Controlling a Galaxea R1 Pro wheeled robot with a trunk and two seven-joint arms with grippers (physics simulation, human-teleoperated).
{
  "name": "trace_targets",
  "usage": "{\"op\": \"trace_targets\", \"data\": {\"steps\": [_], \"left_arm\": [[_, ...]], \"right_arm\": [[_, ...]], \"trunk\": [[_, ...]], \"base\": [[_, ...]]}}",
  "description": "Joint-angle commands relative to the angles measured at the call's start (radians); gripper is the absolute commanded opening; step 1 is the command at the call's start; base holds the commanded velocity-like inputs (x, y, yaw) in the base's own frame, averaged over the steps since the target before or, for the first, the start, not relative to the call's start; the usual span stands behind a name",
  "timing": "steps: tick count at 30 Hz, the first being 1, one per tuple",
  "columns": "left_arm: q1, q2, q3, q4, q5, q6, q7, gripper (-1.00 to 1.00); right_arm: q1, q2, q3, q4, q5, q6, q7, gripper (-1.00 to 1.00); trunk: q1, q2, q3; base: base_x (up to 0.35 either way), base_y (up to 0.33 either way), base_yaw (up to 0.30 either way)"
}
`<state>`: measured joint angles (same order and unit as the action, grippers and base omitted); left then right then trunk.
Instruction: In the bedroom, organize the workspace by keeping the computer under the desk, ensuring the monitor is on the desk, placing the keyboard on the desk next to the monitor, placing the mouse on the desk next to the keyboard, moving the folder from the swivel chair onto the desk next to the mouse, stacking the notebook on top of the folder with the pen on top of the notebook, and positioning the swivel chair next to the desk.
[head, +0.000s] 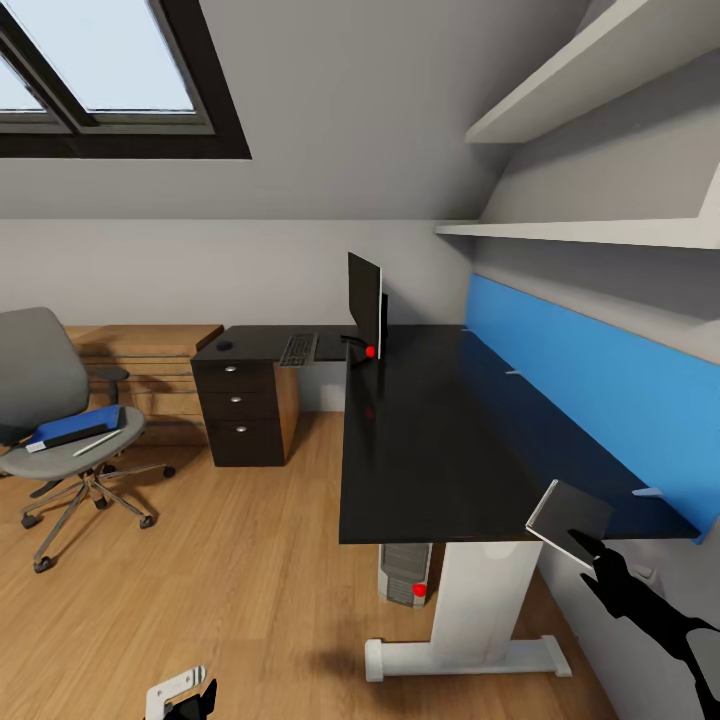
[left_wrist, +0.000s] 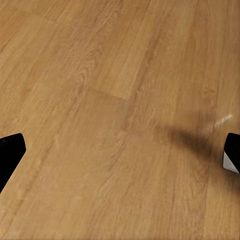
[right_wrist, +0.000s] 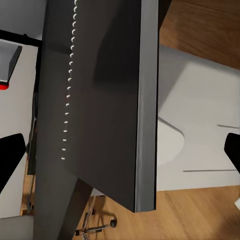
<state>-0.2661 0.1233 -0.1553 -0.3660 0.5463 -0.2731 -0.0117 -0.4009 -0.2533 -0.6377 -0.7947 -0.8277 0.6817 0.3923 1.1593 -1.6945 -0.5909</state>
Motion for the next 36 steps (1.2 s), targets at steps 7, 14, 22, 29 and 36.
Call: {"op": "trace_targets", "data": {"steps": [7,14,22,29,36], "left_arm": [[-0.001,0.001,-0.007,0.001,0.011,-0.005,-0.002,1.0],[-0.001,0.001,-0.007,0.001,0.011,-0.005,-0.002,1.0],[-0.001,0.001,-0.007,0.001,0.011,-0.005,-0.002,1.0],[-0.001,0.001,-0.007,0.001,0.011,-0.005,-0.002,1.0],[-0.001,0.001,-0.007,0.001,0.011,-0.005,-0.002,1.0]], "right_arm": [[-0.001,0.001,-0.003,0.0,-0.001,0.007,0.002,1.0],[-0.001,0.002,-0.003,0.0,-0.001,0.007,0.002,1.0],[-0.001,0.002,-0.003,0.0,-0.001,0.007,0.002,1.0],[-0.001,0.002,-0.003,0.0,-0.001,0.007,0.002,1.0],[-0.001,0.002,-0.003,0.0,-0.001,0.007,0.002,1.0]], "trunk": [[0.0,0.0,-0.001],[0.0,0.0,-0.001],[0.0,0.0,-0.001],[0.0,0.0,-0.001],[0.0,0.0,-0.001]], "base": [[0.0,0.0,0.0],[0.0,0.0,0.0],[0.0,0.0,0.0],[0.102,0.0,0.0],[0.083,0.0,0.0]]}}
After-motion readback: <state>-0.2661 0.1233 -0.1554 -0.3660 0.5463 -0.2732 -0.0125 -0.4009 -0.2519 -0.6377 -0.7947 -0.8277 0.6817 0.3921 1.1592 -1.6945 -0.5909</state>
